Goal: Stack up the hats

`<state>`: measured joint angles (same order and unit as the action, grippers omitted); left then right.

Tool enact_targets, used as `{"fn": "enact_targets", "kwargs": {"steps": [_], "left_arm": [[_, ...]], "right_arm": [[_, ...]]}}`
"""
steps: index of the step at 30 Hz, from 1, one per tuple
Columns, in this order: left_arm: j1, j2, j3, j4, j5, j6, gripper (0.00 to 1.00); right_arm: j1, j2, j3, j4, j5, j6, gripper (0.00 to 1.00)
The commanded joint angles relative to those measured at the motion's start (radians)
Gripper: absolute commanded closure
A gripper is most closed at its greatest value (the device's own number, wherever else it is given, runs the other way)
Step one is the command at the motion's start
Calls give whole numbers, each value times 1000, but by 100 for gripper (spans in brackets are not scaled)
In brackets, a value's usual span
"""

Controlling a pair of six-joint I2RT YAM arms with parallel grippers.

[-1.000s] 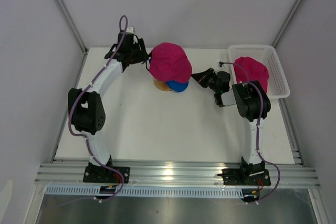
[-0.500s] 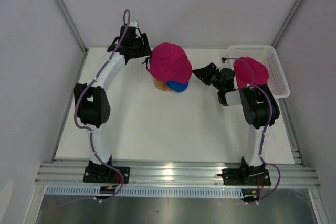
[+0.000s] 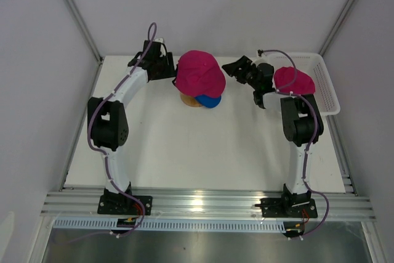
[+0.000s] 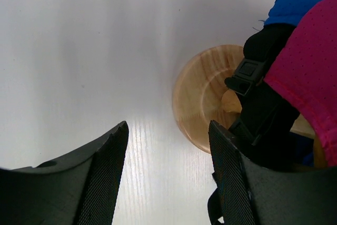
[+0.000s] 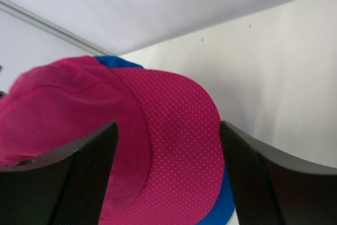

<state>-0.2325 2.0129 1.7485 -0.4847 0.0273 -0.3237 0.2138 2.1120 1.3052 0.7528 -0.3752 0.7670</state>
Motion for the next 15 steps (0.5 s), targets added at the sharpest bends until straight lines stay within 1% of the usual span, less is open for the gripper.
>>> {"fn": "enact_targets", "kwargs": {"steps": [1,7,12,15], "left_arm": [[4,-100,-21,23,-17,34,34],[4,-114,-79,67,68,40,36],[9,-158,-121,69,45,31,35],[28,-212,-184,87,71,29,33]], "right_arm": [[24,37,20,-10,-5,-37,19],[32,72,55,-41,-5,-52,18],[32,75,52,-52,-4,-54,18],[30,68,40,-50,-1,-45,18]]}}
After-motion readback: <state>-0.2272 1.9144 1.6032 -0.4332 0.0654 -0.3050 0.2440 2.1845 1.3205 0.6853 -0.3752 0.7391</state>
